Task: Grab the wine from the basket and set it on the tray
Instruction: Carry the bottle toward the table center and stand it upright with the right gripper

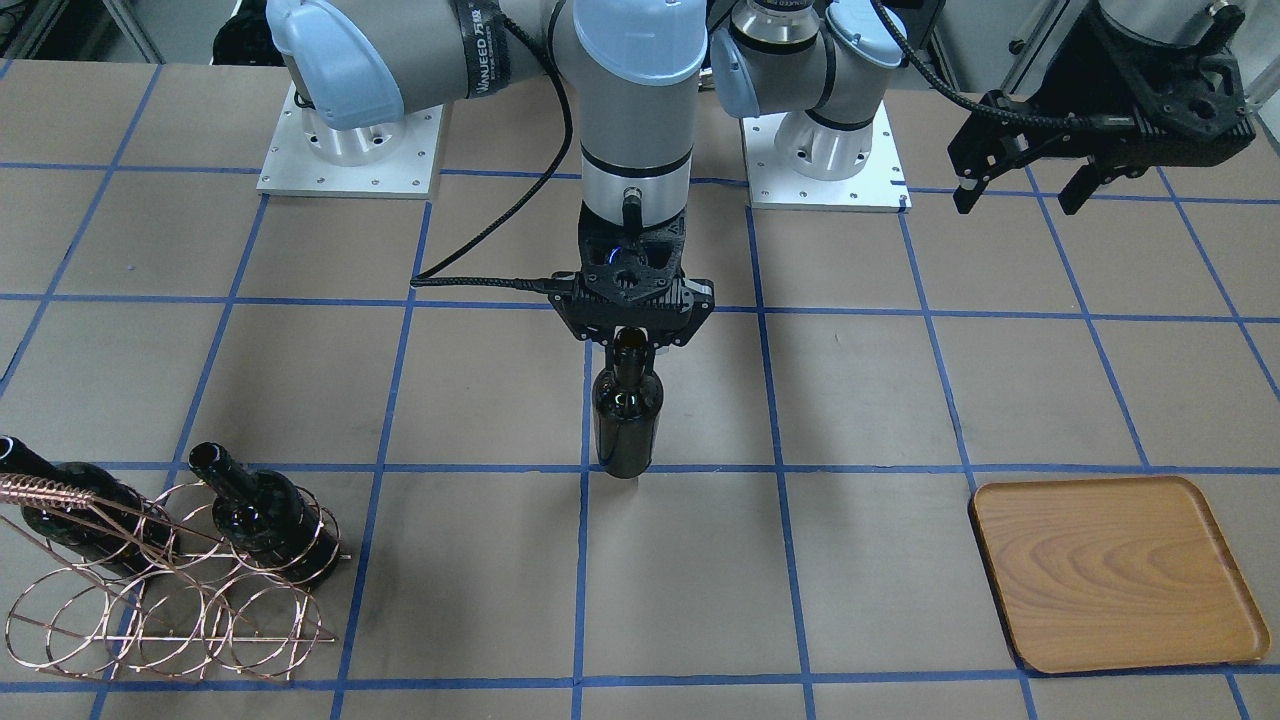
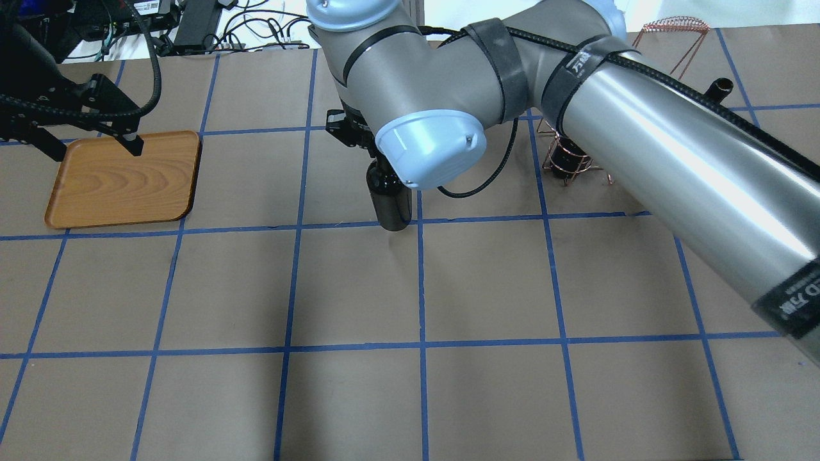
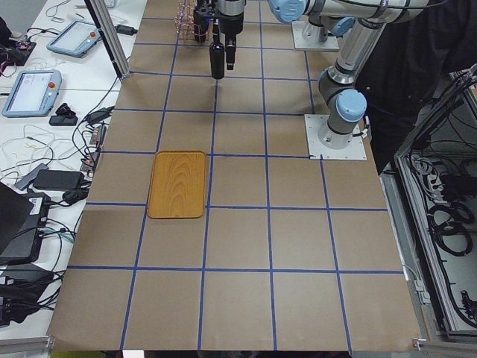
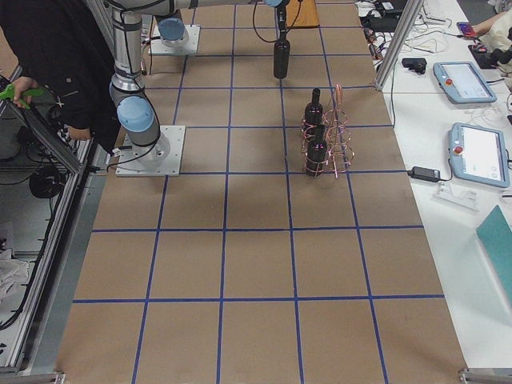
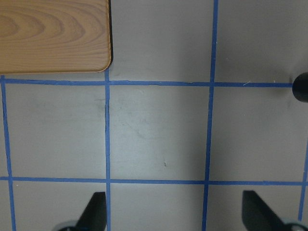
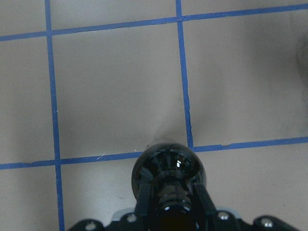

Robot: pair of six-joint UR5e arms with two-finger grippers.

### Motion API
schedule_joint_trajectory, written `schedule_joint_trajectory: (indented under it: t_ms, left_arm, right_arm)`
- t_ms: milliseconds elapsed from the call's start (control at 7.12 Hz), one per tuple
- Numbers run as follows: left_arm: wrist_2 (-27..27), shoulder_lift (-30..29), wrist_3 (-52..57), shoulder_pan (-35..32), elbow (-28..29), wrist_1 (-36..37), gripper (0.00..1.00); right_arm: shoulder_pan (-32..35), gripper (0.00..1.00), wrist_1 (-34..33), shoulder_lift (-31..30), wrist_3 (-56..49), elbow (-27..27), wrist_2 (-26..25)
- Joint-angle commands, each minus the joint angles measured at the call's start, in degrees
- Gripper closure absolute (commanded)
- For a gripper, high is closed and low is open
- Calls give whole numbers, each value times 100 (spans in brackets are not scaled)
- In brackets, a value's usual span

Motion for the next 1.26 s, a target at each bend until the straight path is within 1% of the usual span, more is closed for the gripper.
schedule_joint_trajectory:
  t_ms: [0,140,281,421,561,702,842,982,1123]
  left_arm:
    - [-90,19,-10,6,-39,-75,0]
    - [-82,28,-10,6,-31,-110,0]
    - [-56,28,-2,14,13,-110,0]
    - [-73,28,-1,6,13,-110,0]
    - [-82,37,16,14,13,-110,0]
    - [-82,28,60,6,13,-128,0]
    - [-82,28,60,6,13,-136,0]
    - [-90,28,60,-3,13,-137,0]
    - [-108,11,51,-21,13,-128,0]
  right_arm:
    - [7,87,-88,37,-56,82,-48]
    - [7,75,-88,54,-22,108,-5]
    - [7,67,-105,150,-65,126,13]
    - [7,26,-123,143,-161,126,-57]
    - [-1,0,-114,151,-66,39,38]
    - [-149,0,51,82,-74,-119,248]
    - [-386,0,671,-67,-274,-399,424]
    - [-814,0,903,-190,-1477,-575,356]
    - [-1506,0,1201,-426,-2368,-568,425]
